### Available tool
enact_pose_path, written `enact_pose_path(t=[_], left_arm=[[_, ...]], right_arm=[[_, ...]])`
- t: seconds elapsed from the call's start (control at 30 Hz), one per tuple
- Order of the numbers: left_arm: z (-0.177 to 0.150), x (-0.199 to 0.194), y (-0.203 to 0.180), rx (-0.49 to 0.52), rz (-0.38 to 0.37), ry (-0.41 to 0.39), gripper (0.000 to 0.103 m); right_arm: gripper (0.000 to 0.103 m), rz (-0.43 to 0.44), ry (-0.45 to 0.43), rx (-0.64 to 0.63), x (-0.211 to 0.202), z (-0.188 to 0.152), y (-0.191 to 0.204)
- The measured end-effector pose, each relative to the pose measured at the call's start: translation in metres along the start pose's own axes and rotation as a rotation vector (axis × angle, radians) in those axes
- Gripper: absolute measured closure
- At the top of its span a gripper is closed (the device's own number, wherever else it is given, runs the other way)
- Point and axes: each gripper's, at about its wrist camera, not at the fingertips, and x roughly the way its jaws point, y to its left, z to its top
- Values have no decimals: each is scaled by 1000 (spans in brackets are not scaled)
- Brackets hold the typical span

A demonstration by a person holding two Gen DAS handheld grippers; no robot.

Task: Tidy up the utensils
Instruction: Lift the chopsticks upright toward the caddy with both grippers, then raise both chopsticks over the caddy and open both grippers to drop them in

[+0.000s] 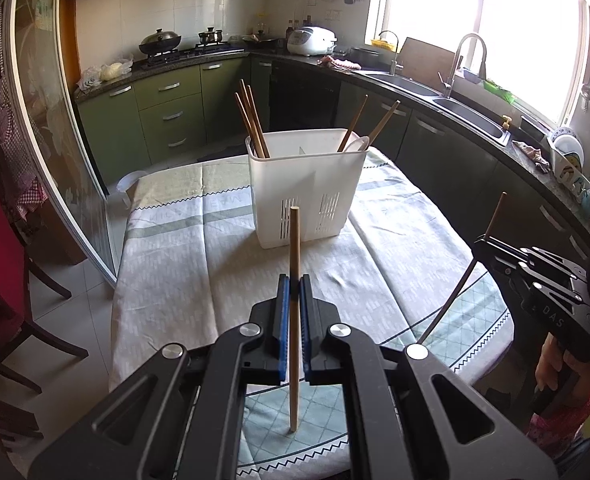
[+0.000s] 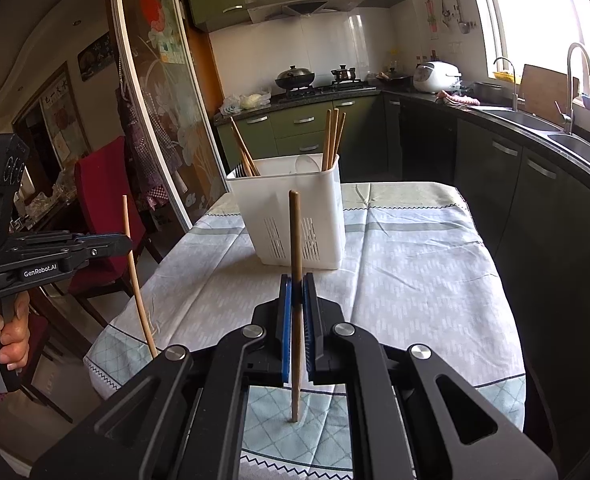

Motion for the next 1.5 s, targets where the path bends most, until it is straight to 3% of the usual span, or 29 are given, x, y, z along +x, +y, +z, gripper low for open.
enact_pose_path(t=[0.97,1.5], left_arm=[[6,-24,-7,23,-37,-70,98],[75,-55,-10,35,-84,-183,98]], right_arm=[[97,45,-18,-1,0,6,9],[97,112,-144,-61,-13,92,29]])
